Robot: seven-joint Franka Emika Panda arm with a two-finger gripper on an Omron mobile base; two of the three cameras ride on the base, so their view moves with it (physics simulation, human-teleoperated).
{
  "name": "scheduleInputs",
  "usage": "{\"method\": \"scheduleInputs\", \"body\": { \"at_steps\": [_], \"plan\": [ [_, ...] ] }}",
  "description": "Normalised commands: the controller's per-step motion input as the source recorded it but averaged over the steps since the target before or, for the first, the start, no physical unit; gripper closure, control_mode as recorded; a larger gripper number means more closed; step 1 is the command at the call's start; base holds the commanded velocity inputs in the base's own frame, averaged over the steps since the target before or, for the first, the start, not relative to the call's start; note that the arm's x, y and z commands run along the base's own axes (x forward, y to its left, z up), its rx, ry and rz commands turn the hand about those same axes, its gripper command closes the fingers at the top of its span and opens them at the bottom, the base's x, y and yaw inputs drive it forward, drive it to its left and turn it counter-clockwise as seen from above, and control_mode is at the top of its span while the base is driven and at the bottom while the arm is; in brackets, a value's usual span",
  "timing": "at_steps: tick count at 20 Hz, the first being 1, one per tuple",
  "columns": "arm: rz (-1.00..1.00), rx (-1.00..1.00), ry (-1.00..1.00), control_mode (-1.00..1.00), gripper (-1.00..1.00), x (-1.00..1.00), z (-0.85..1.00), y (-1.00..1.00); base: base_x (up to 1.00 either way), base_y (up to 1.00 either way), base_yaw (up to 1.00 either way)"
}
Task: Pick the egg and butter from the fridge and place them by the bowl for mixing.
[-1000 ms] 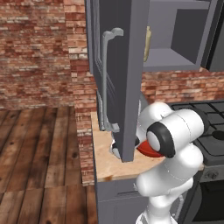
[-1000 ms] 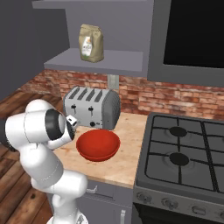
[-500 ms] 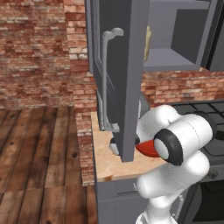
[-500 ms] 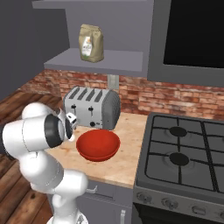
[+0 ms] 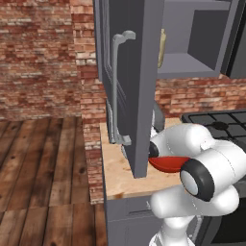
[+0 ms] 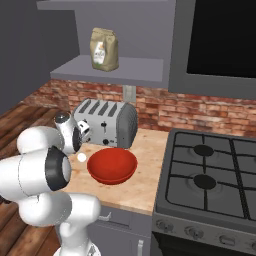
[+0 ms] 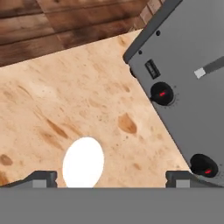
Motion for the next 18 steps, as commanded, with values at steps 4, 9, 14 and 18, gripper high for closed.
{"method": "scheduleInputs", "body": {
  "at_steps": [4,9,14,18],
  "plan": [
    [-0.08,0.03,0.00,-1.00,-1.00,-0.22,0.43,-0.37,0.00,0.00,0.00],
    [-0.08,0.07,0.00,-1.00,-1.00,-0.24,0.50,-0.38,0.00,0.00,0.00],
    [-0.09,0.11,0.00,-1.00,-1.00,-0.24,0.45,-0.47,0.00,0.00,0.00],
    [-0.09,0.13,0.00,-1.00,-1.00,-0.26,0.40,-0.46,0.00,0.00,0.00]
  ]
}}
